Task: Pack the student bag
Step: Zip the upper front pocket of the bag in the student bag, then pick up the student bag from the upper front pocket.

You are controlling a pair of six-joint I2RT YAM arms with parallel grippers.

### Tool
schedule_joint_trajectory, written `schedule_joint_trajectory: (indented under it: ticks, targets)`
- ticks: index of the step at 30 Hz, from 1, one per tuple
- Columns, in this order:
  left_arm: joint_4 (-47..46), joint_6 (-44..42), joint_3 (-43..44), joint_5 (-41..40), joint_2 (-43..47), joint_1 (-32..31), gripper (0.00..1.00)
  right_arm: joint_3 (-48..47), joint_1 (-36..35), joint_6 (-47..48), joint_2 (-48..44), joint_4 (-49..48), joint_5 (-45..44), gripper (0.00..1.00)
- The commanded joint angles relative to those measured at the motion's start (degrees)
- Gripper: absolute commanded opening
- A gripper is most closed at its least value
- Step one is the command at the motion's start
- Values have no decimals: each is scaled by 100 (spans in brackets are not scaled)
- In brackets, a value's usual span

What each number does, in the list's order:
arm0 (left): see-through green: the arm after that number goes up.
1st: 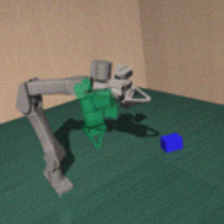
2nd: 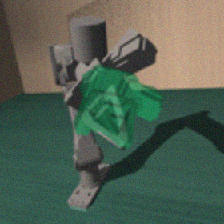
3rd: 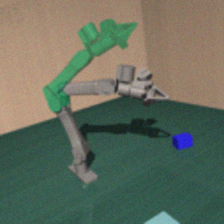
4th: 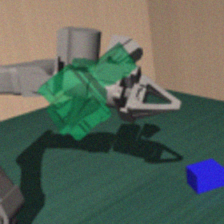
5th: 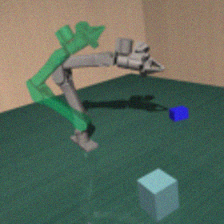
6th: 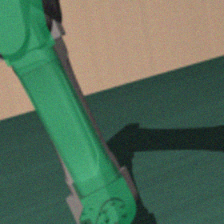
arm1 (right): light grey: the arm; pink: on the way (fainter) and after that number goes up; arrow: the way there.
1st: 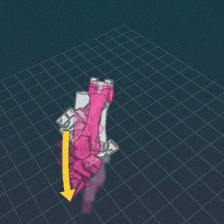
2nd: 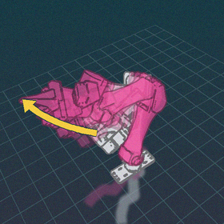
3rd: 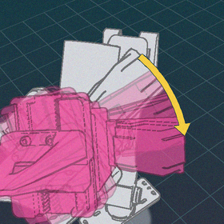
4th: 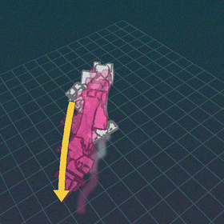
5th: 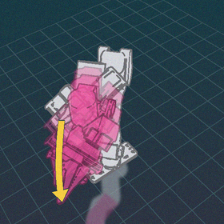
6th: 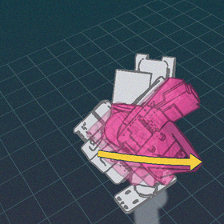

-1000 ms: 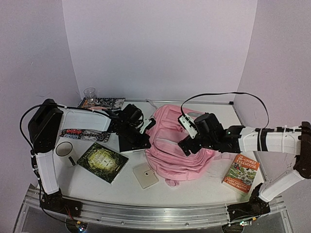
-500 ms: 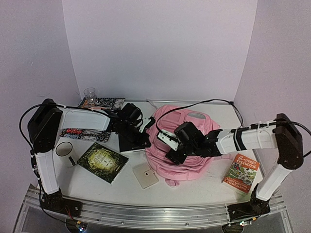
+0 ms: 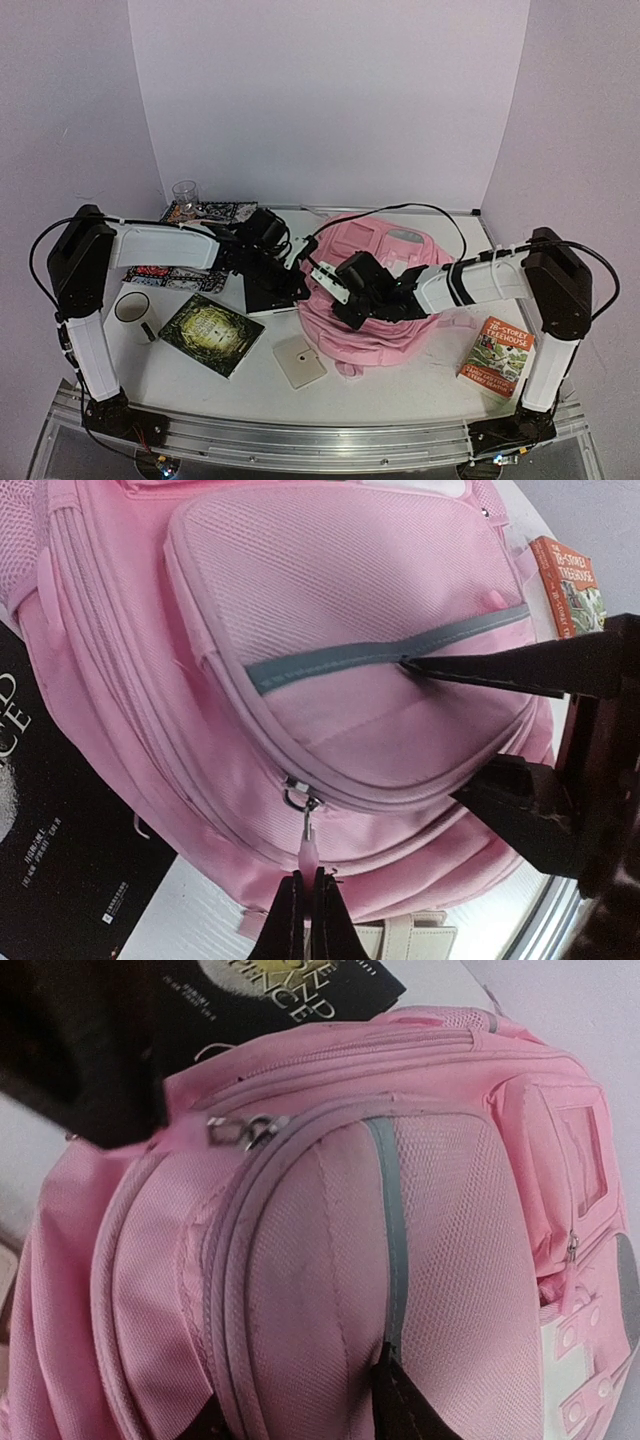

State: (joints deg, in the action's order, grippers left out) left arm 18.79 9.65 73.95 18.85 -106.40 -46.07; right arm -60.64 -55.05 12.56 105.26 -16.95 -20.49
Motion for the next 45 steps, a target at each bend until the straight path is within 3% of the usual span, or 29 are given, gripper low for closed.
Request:
schedule_joint_trajectory:
  ticks: [1,6,11,15,25,30,37,45]
  targets:
    - [-332,175,-161,353,488,-344,0,-588,68,-386,348,-337,-350,34]
    - [-538,490,-384,185,510,-380,0,-746,160,-675,413,-478,-182,35]
    - [-1408,978,-459,620,345,-632,0,-625,162,-775,257,-753,226,45]
    - [-1654,1168,-623,200,455,-633,2,-314,161,-924,-84,-750,285,54]
    - [-1819,1324,-1101,-420,1132,-412,32,239,-124,-1760,-1044,-197,466,63]
    - [-2080,1576,-1509,-630,1426,8,41,73,-456,-2688,-1050,222,9,59]
    - [-2565,1923,-1675,-92,1040,414,44,-313,-692,-4156,-650,552,52,50]
    - [-2713,2022,-1357,76,419,441,45,-834,-700,-4700,54,720,-14,41]
